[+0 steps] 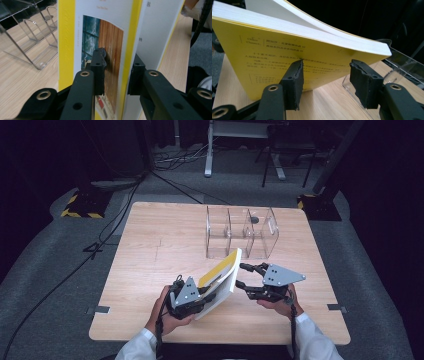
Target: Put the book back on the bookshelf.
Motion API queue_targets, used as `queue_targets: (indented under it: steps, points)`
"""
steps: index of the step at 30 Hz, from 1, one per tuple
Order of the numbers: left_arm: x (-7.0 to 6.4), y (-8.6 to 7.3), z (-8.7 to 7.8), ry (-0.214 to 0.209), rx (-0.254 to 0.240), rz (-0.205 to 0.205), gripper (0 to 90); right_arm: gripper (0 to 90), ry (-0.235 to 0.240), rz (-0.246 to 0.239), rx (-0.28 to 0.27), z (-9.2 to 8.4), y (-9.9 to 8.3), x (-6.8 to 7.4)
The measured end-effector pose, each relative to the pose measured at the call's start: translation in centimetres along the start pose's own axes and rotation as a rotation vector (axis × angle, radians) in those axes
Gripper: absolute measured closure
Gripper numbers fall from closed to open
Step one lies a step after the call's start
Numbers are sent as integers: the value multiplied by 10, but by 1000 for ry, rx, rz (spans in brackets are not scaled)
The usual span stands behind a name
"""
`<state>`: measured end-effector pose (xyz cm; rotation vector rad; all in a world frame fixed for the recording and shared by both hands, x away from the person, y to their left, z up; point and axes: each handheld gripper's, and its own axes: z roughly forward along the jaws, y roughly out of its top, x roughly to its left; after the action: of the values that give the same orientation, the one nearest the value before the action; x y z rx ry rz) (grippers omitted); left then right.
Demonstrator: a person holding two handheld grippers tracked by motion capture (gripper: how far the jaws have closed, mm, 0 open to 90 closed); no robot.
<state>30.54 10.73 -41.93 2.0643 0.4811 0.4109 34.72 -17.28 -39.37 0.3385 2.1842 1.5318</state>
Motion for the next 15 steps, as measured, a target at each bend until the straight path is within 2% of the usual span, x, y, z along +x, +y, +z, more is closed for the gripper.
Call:
queue_targets:
  steps: [3, 10, 12, 15]
  points:
    - [1, -3, -5, 7, 4, -11, 721, 483, -5, -2, -8, 4, 2, 4]
    - [3, -12, -15, 6, 27, -11, 676, 480, 25, -33, 28, 20, 4, 18]
    - [4, -15, -18, 1, 44, -22, 571, 476, 35, -34, 31, 25, 5, 22]
    - [7, -20, -25, -37, 54, -32, 380, 479, 45, -24, 24, 29, 6, 26]
